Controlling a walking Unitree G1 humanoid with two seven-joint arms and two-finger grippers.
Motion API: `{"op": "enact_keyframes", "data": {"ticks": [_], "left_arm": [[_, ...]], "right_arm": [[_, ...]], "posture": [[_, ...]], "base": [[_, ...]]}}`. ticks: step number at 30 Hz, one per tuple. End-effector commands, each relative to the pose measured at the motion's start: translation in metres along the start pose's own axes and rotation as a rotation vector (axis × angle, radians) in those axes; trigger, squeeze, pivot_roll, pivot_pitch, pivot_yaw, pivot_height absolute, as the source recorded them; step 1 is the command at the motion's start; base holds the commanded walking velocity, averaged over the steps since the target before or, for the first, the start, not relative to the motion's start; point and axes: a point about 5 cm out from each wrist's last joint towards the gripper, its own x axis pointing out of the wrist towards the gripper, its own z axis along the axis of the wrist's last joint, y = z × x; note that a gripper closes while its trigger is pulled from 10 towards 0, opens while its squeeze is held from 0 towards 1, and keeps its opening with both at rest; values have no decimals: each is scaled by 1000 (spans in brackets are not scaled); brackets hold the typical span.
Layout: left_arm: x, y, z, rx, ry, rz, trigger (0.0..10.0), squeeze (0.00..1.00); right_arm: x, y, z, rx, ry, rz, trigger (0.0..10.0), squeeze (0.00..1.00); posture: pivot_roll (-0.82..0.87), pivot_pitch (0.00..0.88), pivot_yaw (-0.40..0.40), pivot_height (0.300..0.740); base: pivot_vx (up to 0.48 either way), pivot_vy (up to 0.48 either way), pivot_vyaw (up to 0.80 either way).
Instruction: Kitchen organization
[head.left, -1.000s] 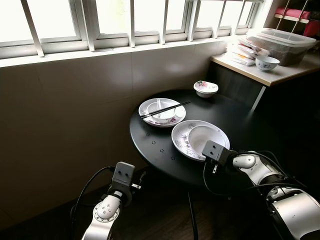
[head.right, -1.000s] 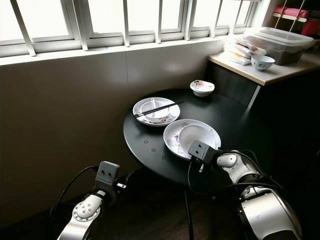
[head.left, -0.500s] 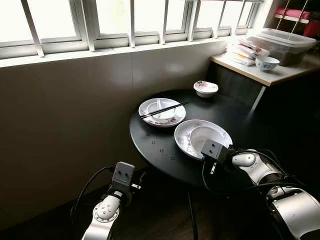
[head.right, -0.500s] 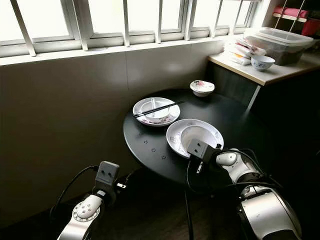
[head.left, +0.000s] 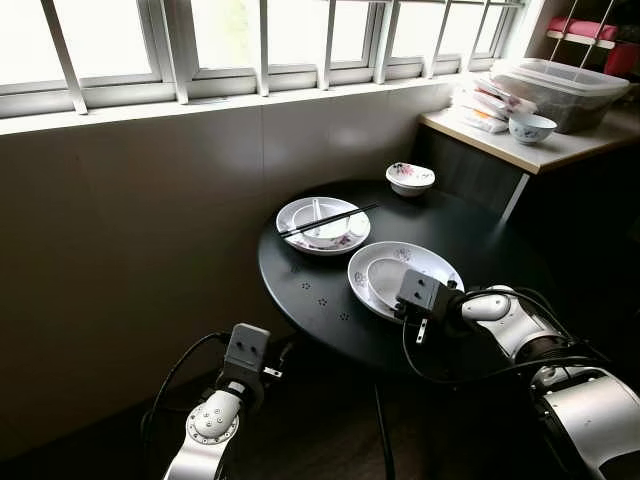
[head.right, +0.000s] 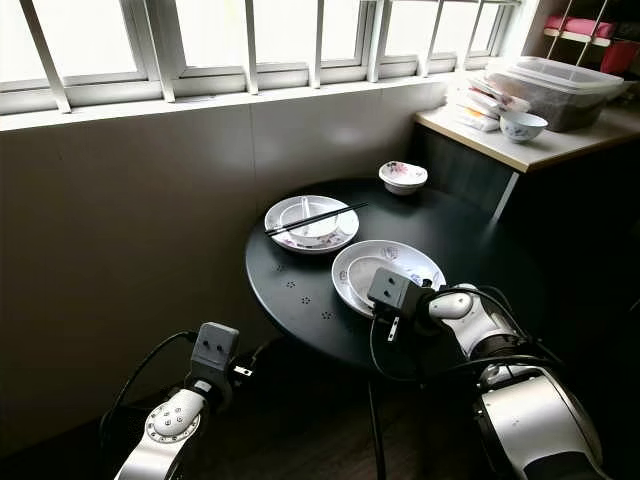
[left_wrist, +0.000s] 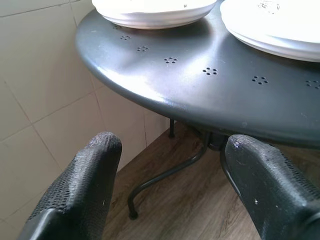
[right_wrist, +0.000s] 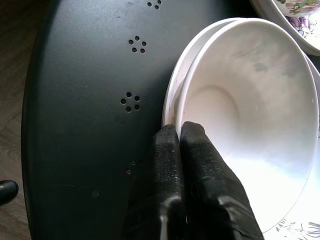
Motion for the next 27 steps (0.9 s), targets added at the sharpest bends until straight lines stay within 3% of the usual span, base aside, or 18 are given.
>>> {"op": "enact_keyframes", "data": {"ticks": [1, 6, 7, 8, 10, 11, 16, 17, 18, 19, 24, 25, 26, 27], "left_arm": [[2, -1, 3, -6, -9, -5, 10000, 0], [3, -1, 3, -8, -11, -5, 10000, 0], [3, -1, 3, -8, -11, -5, 10000, 0], [3, -1, 3, -9, -11, -5, 10000, 0], [3, -1, 3, -9, -11, -5, 10000, 0], [3, -1, 3, -10, -11, -5, 10000, 0], [3, -2, 3, -14, -11, -5, 10000, 0], [3, -2, 3, -15, -11, -5, 10000, 0], [2, -2, 3, -15, -11, -5, 10000, 0], [2, -2, 3, -16, -11, -5, 10000, 0], [2, -1, 3, -19, -10, -5, 10000, 0], [3, -1, 3, -19, -10, -6, 10000, 0], [3, -1, 3, -19, -10, -6, 10000, 0], [3, -1, 3, -20, -10, -6, 10000, 0]], "right_arm": [[-3, 1, -7, -18, 34, 14, 10000, 0], [-3, 1, -9, -21, 44, 3, 10000, 0], [-4, 1, -9, -26, 47, -6, 4784, 0], [-4, -1, -10, -28, 54, -29, 2941, 0], [-4, -1, -11, -27, 57, -37, 2941, 0], [-5, -1, -12, -19, 61, -36, 0, 0], [-7, -4, -23, -14, 144, -98, 0, 0], [-8, -6, -26, -24, 182, -135, 4471, 0], [-9, -7, -28, -27, 199, -154, 4471, 0], [-9, -7, -28, -14, 204, -156, 10000, 0], [-8, -5, -27, 22, 192, -124, 10000, 0], [-8, -5, -26, 36, 183, -120, 10000, 459], [-8, -5, -26, 46, 178, -118, 10000, 459], [-8, -6, -25, 54, 173, -116, 10000, 1000]], "posture": [[49, 0, -49, 740], [48, 0, -50, 740], [48, 0, -50, 740], [46, 0, -50, 740], [46, 0, -50, 740], [46, 0, -50, 740], [46, 0, -51, 740], [45, 0, -50, 740], [45, 0, -50, 740], [45, 0, -50, 740], [45, 0, -50, 740], [45, 0, -50, 740], [45, 0, -50, 740], [45, 0, -50, 740]], "base": [[0, 0, 0], [0, 0, 0], [0, 0, 0], [0, 0, 0], [0, 0, 0], [0, 0, 0], [0, 0, 0], [0, 0, 0], [0, 0, 0], [0, 0, 0], [0, 0, 0], [0, 0, 0], [0, 0, 0], [0, 0, 0]]}}
